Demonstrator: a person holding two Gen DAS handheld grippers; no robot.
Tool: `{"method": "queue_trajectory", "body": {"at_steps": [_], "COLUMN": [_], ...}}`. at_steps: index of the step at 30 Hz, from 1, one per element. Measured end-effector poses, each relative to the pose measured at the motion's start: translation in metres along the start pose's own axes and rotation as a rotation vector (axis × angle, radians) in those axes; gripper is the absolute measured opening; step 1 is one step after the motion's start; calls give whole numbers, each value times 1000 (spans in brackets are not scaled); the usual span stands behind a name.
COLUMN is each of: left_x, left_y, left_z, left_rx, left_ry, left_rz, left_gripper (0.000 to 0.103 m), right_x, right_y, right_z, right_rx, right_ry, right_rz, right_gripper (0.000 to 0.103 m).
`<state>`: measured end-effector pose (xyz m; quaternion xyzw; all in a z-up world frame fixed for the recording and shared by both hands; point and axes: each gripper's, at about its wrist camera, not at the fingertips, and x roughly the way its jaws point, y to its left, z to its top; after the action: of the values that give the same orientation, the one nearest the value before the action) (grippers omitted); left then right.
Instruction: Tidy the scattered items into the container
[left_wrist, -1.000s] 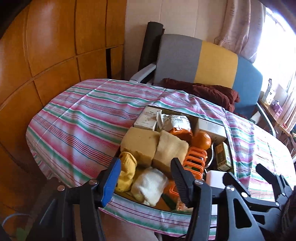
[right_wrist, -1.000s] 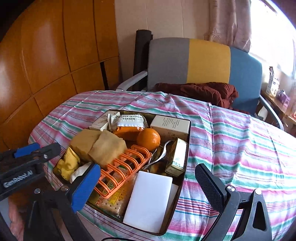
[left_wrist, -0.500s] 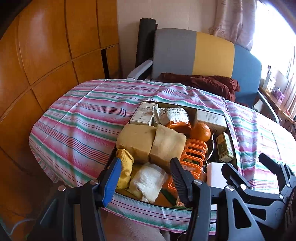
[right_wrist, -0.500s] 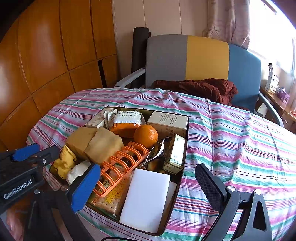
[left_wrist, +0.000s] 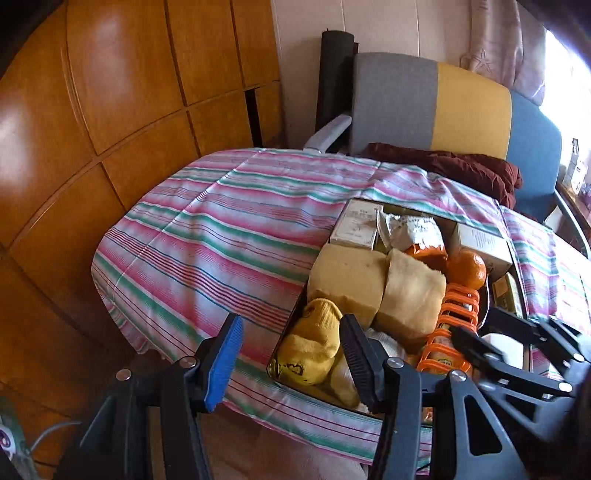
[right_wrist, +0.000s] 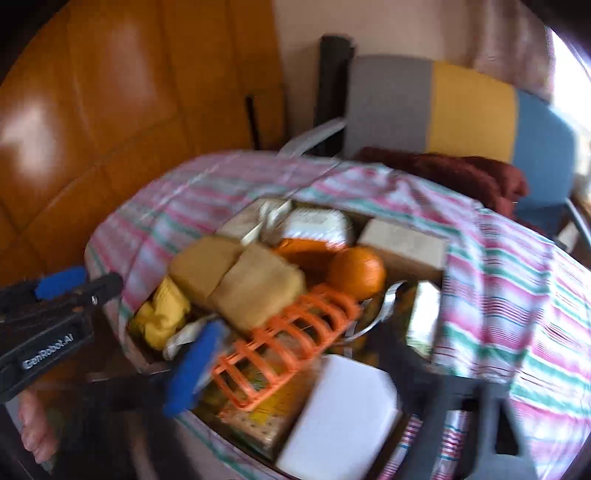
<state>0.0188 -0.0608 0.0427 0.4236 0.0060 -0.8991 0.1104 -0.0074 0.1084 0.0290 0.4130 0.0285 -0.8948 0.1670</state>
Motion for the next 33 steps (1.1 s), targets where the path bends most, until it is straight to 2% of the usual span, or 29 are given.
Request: {"method": "queue_trajectory", "body": {"at_steps": [1,5,9,11,15,17,18,19,21,23,25,30,31,33], "left_x": [3,10,15,17,17,17,16,14,10,6,2,-7,-8,-10], "left_y": [-1,-2,1,3,1,-3,-5,-8,-13,-20,-28,-39,-41,-41], "left_z": [0,-4,-4,-3,-2,0,0,1,2,5,6,4,3,2], "left_rx": [5,7,-6,-15,-11,1,6,11,24,36,53,81,84,83], "left_ry": [14,47,65,77,73,75,71,66,55,47,42,30,25,19], "left_rz": [-9,-27,-25,-28,-28,-39,-42,-45,-54,-69,-90,-115,-119,-104], "left_gripper": [55,55,55,55,55,55,55,55,55,55,55,55,52,52], "right_x": [8,45,73,79,70,56,45,32,2,-18,-28,-32,-30,-30], "right_y": [5,16,15,12,-8,-8,-7,-8,-10,-12,-14,-12,-12,-10], "right_z": [1,9,25,29,22,19,16,15,12,8,7,0,0,-3], "right_rx": [-20,-69,-56,-52,47,63,66,72,87,90,94,88,80,74], "right_ry": [19,83,134,152,169,136,100,58,-34,-77,-77,-36,-31,-23], "right_rz": [11,23,33,20,25,48,63,70,42,-15,-69,-86,-94,-101], "right_gripper": [48,44,35,34,32,36,44,60,71,73,73,75,75,75]}}
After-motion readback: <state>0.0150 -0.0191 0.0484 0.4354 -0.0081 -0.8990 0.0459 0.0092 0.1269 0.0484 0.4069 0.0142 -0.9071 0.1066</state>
